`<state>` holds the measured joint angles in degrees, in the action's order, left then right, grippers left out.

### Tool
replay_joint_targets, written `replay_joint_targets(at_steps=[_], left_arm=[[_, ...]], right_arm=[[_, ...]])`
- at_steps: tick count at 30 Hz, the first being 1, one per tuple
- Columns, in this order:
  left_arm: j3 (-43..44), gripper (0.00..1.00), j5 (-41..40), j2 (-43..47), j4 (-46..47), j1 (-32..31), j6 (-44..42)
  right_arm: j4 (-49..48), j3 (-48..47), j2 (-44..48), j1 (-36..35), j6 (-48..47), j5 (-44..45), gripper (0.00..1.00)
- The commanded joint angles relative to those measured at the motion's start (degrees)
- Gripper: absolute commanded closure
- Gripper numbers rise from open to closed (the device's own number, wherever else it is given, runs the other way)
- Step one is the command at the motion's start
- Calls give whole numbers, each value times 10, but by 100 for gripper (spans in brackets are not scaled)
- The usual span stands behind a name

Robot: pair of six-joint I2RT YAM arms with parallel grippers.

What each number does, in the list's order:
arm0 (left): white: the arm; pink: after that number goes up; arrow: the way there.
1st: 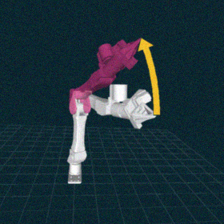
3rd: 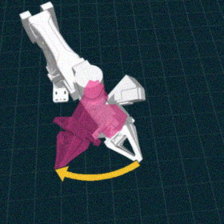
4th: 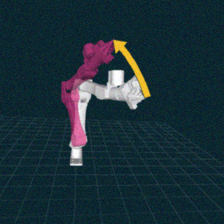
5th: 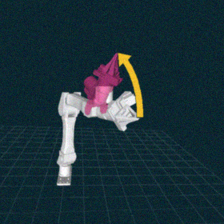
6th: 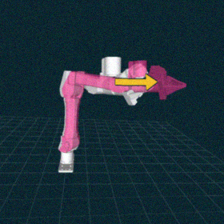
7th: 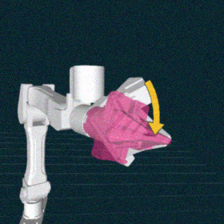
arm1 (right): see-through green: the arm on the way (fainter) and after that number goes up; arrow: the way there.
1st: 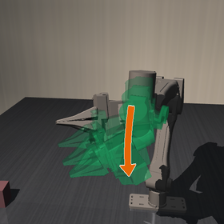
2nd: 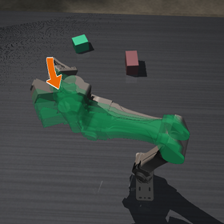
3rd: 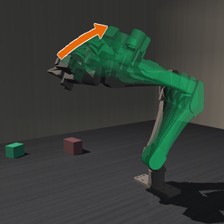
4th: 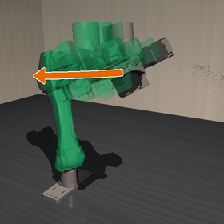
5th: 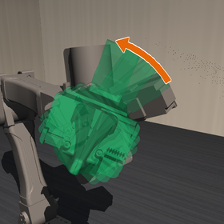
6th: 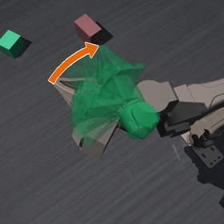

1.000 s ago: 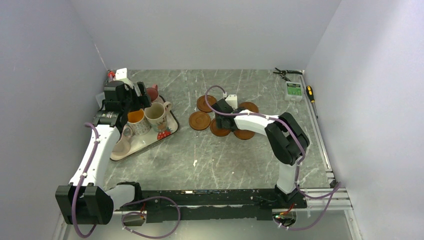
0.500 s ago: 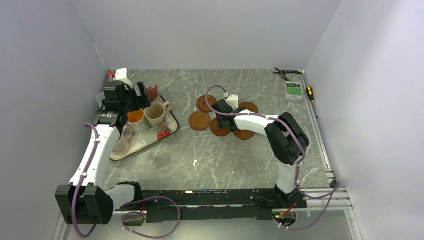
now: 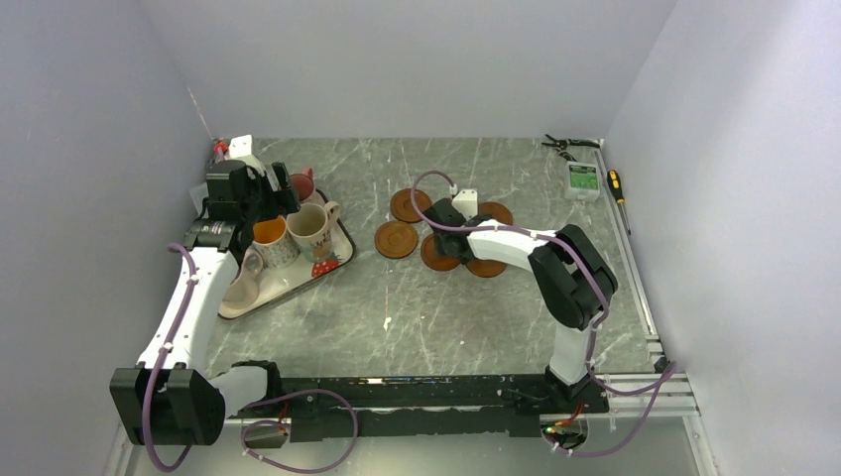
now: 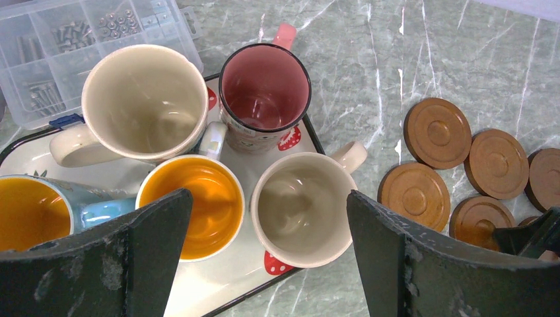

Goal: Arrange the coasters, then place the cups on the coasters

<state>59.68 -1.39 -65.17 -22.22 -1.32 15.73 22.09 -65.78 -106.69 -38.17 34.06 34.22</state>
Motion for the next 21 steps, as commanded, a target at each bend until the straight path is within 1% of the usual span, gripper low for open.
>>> replay_joint_targets(at_steps=[1, 6, 10, 15, 21], left_arm=[[8, 6, -3, 8, 2, 0, -3], [8, 6, -4, 8, 2, -1, -3], [8, 6, -4, 9, 2, 0, -3], [8, 6, -3, 7, 2, -1, -4], [10, 6, -3, 7, 1, -1, -5]], right_arm=[[-5, 0, 29, 4, -14, -2, 7], [-23, -21, 55, -2, -37, -33, 6], [-36, -45, 64, -23, -55, -46, 5], [-26, -98, 22, -43, -73, -49, 5], [-21, -157, -34, -62, -90, -33, 5]])
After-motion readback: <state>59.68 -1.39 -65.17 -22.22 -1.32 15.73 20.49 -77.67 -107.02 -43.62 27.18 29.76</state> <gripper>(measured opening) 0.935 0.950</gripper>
